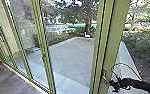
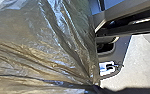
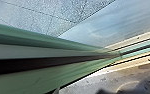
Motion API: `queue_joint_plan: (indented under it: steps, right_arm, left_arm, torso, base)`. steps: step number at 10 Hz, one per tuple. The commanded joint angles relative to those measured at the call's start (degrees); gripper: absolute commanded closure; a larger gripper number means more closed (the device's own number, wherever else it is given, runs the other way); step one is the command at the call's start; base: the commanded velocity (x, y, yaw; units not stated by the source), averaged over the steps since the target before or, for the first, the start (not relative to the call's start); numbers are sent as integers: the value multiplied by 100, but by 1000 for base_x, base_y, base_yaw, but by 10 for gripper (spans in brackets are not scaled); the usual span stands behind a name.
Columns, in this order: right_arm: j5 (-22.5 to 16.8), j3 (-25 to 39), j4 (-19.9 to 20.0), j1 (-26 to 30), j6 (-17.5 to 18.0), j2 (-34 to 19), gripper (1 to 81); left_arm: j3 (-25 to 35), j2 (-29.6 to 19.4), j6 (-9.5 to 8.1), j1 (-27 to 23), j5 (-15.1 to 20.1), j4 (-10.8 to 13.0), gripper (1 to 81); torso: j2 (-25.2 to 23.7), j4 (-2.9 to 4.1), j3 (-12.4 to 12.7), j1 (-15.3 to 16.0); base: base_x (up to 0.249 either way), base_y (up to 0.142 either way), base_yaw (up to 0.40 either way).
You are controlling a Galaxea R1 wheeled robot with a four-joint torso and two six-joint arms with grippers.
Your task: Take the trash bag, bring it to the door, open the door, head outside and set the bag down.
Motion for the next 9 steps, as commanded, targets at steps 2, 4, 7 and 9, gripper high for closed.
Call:
queue_joint_plan:
  steps: [2, 4, 7, 9]
  right_arm:
    - [220, -99, -244, 494, 341, 587, 10]
    - [247, -117, -270, 547, 341, 569, 10]
    - [255, -82, -270, 600, 341, 438, 10]
    - [264, -73, -270, 670, 341, 289, 10]
  left_arm:
    - [37, -31, 27, -57, 390, -19, 811]
    - [37, -23, 27, -49, 390, -19, 811]
    - [37, -23, 27, -58, 390, -10, 811]
    - [37, -23, 27, -58, 390, -19, 811]
  torso:
    - [-6, -5, 2, -7]
    - [-9, -7, 2, -9]
    - [-2, -7, -5, 2]
    - [5, -7, -11, 9]
  base:
    - [183, 0, 0]
    - [134, 0, 0]
    - [117, 0, 0]
    - [58, 0, 0]
